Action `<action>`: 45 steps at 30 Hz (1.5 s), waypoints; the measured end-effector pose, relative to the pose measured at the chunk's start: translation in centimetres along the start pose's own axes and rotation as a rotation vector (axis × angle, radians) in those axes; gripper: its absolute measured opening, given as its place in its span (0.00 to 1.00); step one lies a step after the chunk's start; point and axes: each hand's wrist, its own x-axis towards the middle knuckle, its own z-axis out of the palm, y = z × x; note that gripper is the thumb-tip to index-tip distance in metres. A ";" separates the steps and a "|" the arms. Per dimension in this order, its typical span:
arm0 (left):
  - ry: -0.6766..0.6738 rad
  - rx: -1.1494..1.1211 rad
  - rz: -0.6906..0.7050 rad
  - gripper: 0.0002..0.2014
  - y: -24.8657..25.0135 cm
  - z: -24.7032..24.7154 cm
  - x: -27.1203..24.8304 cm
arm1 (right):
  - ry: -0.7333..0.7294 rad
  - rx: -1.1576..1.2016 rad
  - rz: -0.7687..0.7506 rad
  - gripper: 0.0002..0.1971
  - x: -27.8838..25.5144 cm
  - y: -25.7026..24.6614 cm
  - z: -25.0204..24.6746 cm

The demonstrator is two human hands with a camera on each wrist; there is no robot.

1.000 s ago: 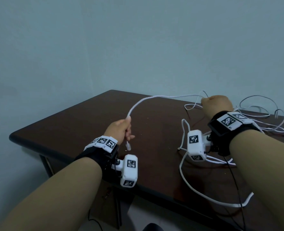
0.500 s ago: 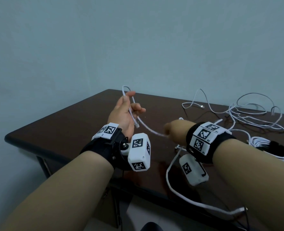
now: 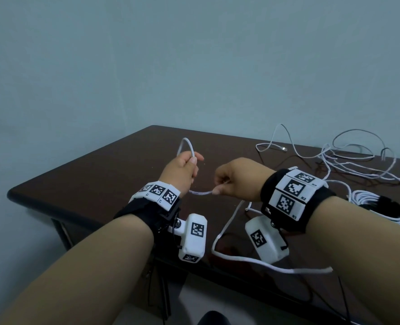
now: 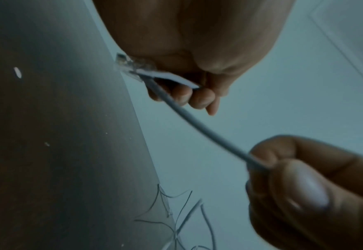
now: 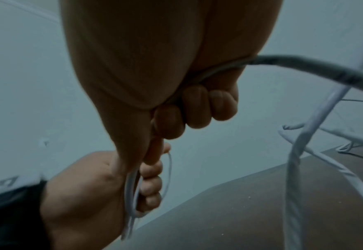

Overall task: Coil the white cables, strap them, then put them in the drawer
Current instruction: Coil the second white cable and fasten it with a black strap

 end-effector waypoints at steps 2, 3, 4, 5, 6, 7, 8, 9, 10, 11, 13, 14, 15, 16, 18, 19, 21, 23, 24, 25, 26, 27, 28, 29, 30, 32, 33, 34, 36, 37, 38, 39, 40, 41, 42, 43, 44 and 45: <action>-0.090 0.046 -0.014 0.11 0.1 0.1 -0.4 | 0.037 0.011 -0.026 0.07 0.0 -0.2 -0.1; -0.143 0.054 -0.012 0.11 0.3 0.2 -0.7 | 0.073 0.027 -0.034 0.07 0.1 -0.2 -0.1; -0.194 0.037 -0.014 0.11 0.4 0.4 -1.0 | 0.119 0.057 -0.033 0.07 0.2 -0.1 0.0; -0.247 -0.012 -0.027 0.12 0.5 0.5 -1.3 | 0.172 0.094 -0.016 0.08 0.2 0.0 0.0; -0.298 -0.068 -0.039 0.14 0.6 0.5 -1.5 | 0.228 0.128 0.015 0.10 0.3 0.3 0.0; -0.345 -0.098 -0.037 0.15 0.5 0.5 -1.6 | 0.286 0.155 0.054 0.11 0.4 0.6 0.0; -0.389 -0.101 -0.026 0.15 0.5 0.4 -1.5 | 0.342 0.179 0.100 0.14 0.5 1.0 0.0; -0.434 -0.098 -0.013 0.12 0.5 0.3 -1.4 | 0.393 0.209 0.152 0.15 0.5 1.5 0.0; -0.472 -0.110 -0.010 0.09 0.5 0.1 -1.3 | 0.441 0.249 0.204 0.16 0.5 2.0 0.0; -0.501 -0.143 -0.018 0.06 0.5 0.1 -1.2 | 0.483 0.296 0.252 0.16 0.5 2.6 -0.1; -0.515 -0.245 -0.046 0.08 0.3 0.1 -1.3 | 0.539 0.390 0.312 0.15 0.3 3.7 -0.2; -0.508 -0.317 -0.052 0.09 0.2 0.2 -1.3 | 0.551 0.430 0.324 0.14 0.2 4.1 -0.2; -0.498 -0.395 -0.056 0.10 0.2 0.3 -1.4 | 0.554 0.463 0.334 0.13 0.1 4.5 -0.2; -0.485 -0.474 -0.067 0.10 0.3 0.4 -1.5 | 0.551 0.491 0.344 0.12 0.0 4.8 -0.2; -0.463 -0.657 -0.103 0.10 0.8 0.3 -1.7 | 0.525 0.510 0.363 0.11 -0.3 5.3 -0.1; -0.454 -0.762 -0.112 0.09 1.1 0.1 -1.8 | 0.502 0.500 0.367 0.10 -0.3 5.5 -0.1; -0.439 -0.957 -0.120 0.09 1.9 -0.2 -1.9 | 0.445 0.451 0.368 0.10 -0.2 5.9 0.2; -0.443 -1.084 -0.098 0.11 2.6 -0.3 -1.8 | 0.387 0.338 0.383 0.09 0.2 6.0 0.6; -0.457 -1.132 -0.081 0.12 3.0 -0.2 -1.7 | 0.374 0.263 0.402 0.08 0.4 6.0 0.9; -0.474 -1.176 -0.069 0.14 3.3 -0.2 -1.7 | 0.378 0.193 0.428 0.07 0.6 6.0 1.1; -0.490 -1.216 -0.062 0.16 3.5 -0.3 -1.5 | 0.392 0.146 0.454 0.07 0.7 5.8 1.2; -0.503 -1.251 -0.056 0.17 3.7 -0.3 -1.3 | 0.408 0.121 0.470 0.08 0.7 5.6 1.3; -0.509 -1.275 -0.049 0.18 3.8 -0.4 -1.1 | 0.414 0.099 0.476 0.10 0.7 5.4 1.3; -0.501 -1.293 -0.045 0.19 3.9 -0.5 -1.0 | 0.413 0.064 0.471 0.13 0.7 5.3 1.2; -0.475 -1.300 -0.046 0.19 3.9 -0.5 -0.9 | 0.412 0.006 0.468 0.15 0.6 5.1 1.1; -0.387 -1.308 -0.051 0.19 3.9 -0.4 -0.7 | 0.421 -0.171 0.476 0.16 0.3 4.7 0.7; -0.334 -1.319 -0.052 0.18 3.8 -0.4 -0.6 | 0.420 -0.259 0.485 0.16 0.1 4.6 0.5; -0.278 -1.334 -0.051 0.17 3.8 -0.5 -0.5 | 0.405 -0.327 0.503 0.15 -0.2 4.4 0.2; -0.164 -1.343 -0.050 0.15 3.7 -1.0 -0.1 | 0.333 -0.363 0.548 0.11 -0.6 4.4 -0.2; -0.117 -1.339 -0.053 0.15 3.8 -1.3 0.1 | 0.302 -0.297 0.549 0.08 -0.6 4.7 -0.1; -0.077 -1.335 -0.056 0.15 3.8 -1.7 0.3 | 0.278 -0.178 0.535 0.04 -0.5 5.0 0.1; -0.044 -1.339 -0.058 0.15 4.0 -1.9 0.4 | 0.261 -0.035 0.516 0.02 -0.4 5.2 0.3; -0.013 -1.350 -0.059 0.14 4.1 -2.2 0.5 | 0.267 0.091 0.499 0.04 -0.3 5.5 0.6; 0.014 -1.368 -0.056 0.14 4.3 -2.3 0.5 | 0.294 0.169 0.490 0.05 -0.3 5.6 0.8; 0.033 -1.389 -0.046 0.13 4.4 -2.4 0.6 | 0.321 0.203 0.488 0.06 -0.3 5.5 1.0; 0.034 -1.412 -0.034 0.13 4.4 -2.5 0.7 | 0.327 0.203 0.484 0.06 -0.4 5.4 1.1; 0.019 -1.432 -0.026 0.13 4.3 -2.5 0.7 | 0.306 0.183 0.474 0.05 -0.5 5.1 1.2; -0.004 -1.447 -0.026 0.13 4.3 -2.6 0.7 | 0.253 0.149 0.457 0.06 -0.5 4.9 1.3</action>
